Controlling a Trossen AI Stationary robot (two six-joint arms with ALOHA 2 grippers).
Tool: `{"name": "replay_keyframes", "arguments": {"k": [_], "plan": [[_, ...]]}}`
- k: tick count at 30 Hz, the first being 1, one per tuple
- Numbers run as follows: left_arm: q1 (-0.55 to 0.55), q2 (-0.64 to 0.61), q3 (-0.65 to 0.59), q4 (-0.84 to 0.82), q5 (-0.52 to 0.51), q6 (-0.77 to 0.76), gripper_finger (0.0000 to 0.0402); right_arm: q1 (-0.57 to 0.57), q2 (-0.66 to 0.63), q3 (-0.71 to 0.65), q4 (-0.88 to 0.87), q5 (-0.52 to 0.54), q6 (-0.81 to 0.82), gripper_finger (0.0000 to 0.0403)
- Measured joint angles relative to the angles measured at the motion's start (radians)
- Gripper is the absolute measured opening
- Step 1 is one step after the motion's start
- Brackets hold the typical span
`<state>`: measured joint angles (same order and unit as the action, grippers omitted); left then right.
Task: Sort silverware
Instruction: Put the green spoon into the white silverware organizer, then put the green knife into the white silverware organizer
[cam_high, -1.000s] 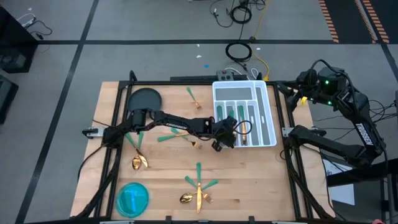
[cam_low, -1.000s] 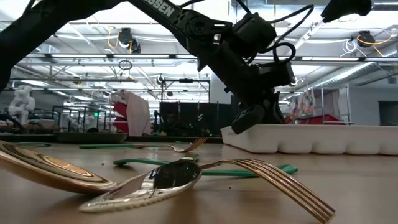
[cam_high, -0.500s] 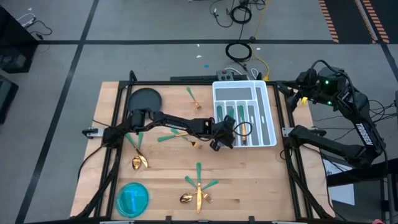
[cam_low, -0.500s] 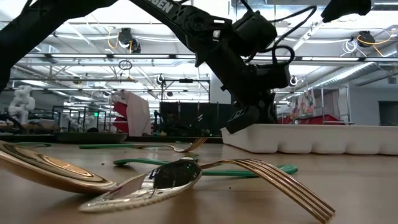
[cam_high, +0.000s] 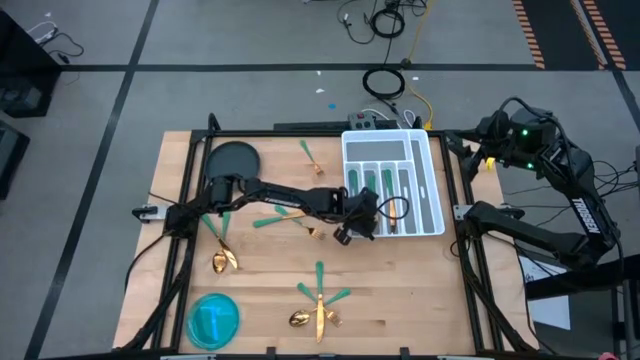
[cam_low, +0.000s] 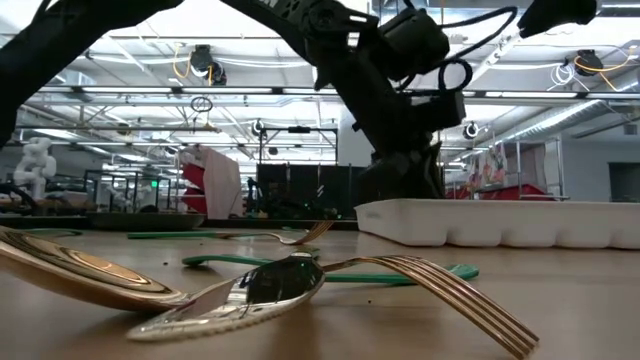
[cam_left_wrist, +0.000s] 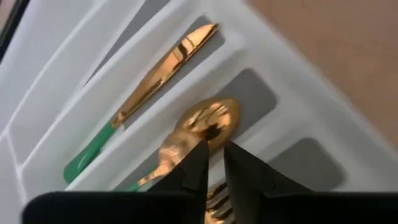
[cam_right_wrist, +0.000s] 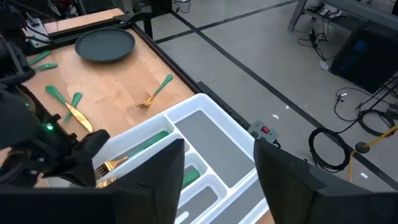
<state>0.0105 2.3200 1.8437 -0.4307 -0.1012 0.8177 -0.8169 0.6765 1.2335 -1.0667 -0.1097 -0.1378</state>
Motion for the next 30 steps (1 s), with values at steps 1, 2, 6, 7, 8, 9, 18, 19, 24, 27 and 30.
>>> {"name": "replay_keyframes", "arguments": {"k": [1,2,6,7,8,9,18,19,24,27,30], "plan": [[-0.001,0.000,0.002,-0.012,0.004,0.000,0.0071,0.000,0.000,0.000,-0.004,0.000,-0.002,0.0199],[-0.001,0.000,0.007,-0.031,0.011,0.000,0.0079,0.000,0.000,0.000,-0.007,0.000,-0.002,0.0205],[-0.006,0.000,0.028,-0.055,0.014,0.000,0.0107,0.000,0.000,0.000,-0.015,0.000,-0.002,0.0220],[-0.010,0.000,0.032,-0.055,0.006,0.000,0.0111,0.000,0.000,0.000,-0.016,0.000,-0.002,0.0221],[-0.016,0.000,0.037,-0.060,-0.010,-0.001,0.0114,0.000,0.000,0.000,-0.017,0.001,-0.002,0.0221],[-0.022,0.000,0.046,-0.070,-0.023,-0.001,0.0115,0.000,0.000,0.000,-0.017,0.004,-0.002,0.0221],[-0.024,0.001,0.386,-0.304,-0.053,-0.128,0.0117,0.000,0.000,0.000,-0.017,0.005,-0.005,0.0220],[-0.017,0.001,0.432,-0.330,-0.050,-0.145,0.0116,0.000,0.000,0.000,-0.017,0.005,-0.005,0.0220],[0.012,-0.096,0.463,-0.343,-0.033,-0.182,0.0116,0.000,0.000,0.000,-0.017,0.003,-0.005,0.0220],[0.027,-0.184,0.461,-0.329,-0.013,-0.241,0.0116,0.000,0.000,0.000,-0.017,0.001,-0.003,0.0220],[0.041,-0.269,0.461,-0.305,0.012,-0.286,0.0116,0.000,0.000,0.000,-0.016,0.000,0.000,0.0220]]}}
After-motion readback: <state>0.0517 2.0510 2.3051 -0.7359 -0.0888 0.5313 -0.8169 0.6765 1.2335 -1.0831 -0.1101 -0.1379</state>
